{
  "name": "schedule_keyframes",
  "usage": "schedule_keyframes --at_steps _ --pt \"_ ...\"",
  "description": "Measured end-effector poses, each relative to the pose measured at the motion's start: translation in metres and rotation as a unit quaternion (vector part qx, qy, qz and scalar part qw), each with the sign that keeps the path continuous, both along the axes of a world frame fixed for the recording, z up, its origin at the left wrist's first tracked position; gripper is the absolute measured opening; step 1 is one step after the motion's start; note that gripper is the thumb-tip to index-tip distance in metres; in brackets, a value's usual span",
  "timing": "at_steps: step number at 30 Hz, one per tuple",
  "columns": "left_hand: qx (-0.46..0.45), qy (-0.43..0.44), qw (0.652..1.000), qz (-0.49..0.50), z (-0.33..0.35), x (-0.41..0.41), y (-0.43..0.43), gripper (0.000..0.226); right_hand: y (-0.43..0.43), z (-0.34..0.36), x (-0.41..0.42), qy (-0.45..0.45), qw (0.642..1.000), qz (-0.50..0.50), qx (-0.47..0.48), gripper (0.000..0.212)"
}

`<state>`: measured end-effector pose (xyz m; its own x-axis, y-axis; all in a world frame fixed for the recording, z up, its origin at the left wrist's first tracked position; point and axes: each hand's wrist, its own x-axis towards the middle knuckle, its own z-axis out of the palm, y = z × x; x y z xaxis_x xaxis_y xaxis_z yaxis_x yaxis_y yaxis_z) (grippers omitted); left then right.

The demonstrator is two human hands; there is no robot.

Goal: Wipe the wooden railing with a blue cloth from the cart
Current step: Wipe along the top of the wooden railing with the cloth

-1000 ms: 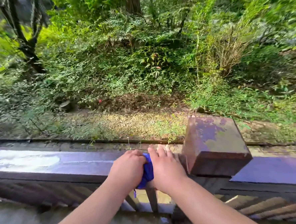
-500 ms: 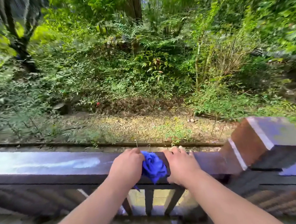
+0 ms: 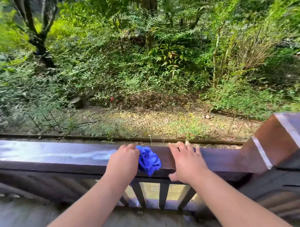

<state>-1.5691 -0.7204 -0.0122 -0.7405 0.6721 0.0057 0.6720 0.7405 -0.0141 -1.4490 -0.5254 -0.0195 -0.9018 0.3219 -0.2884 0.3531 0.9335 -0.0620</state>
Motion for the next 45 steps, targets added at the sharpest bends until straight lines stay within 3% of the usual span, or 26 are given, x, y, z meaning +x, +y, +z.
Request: schedule_keyframes --at_steps 5,16,36,45 --pt "-0.015 -0.003 1.000 0.002 0.004 0.003 0.003 0.029 -0.018 -0.002 -0.019 0.021 0.998 0.062 -0.015 0.114" --pt "0.002 -0.021 0.999 -0.050 0.004 -0.018 -0.018 0.030 -0.056 0.007 -0.057 -0.004 0.999 0.052 0.005 0.104" --pt "0.009 -0.005 1.000 0.006 0.001 -0.190 -0.277 0.034 -0.258 0.004 -0.193 -0.017 0.999 0.023 0.034 0.107" --pt "0.012 -0.027 1.000 0.012 -0.004 -0.207 -0.297 0.040 -0.292 0.007 -0.225 0.007 0.999 0.043 0.018 0.104"
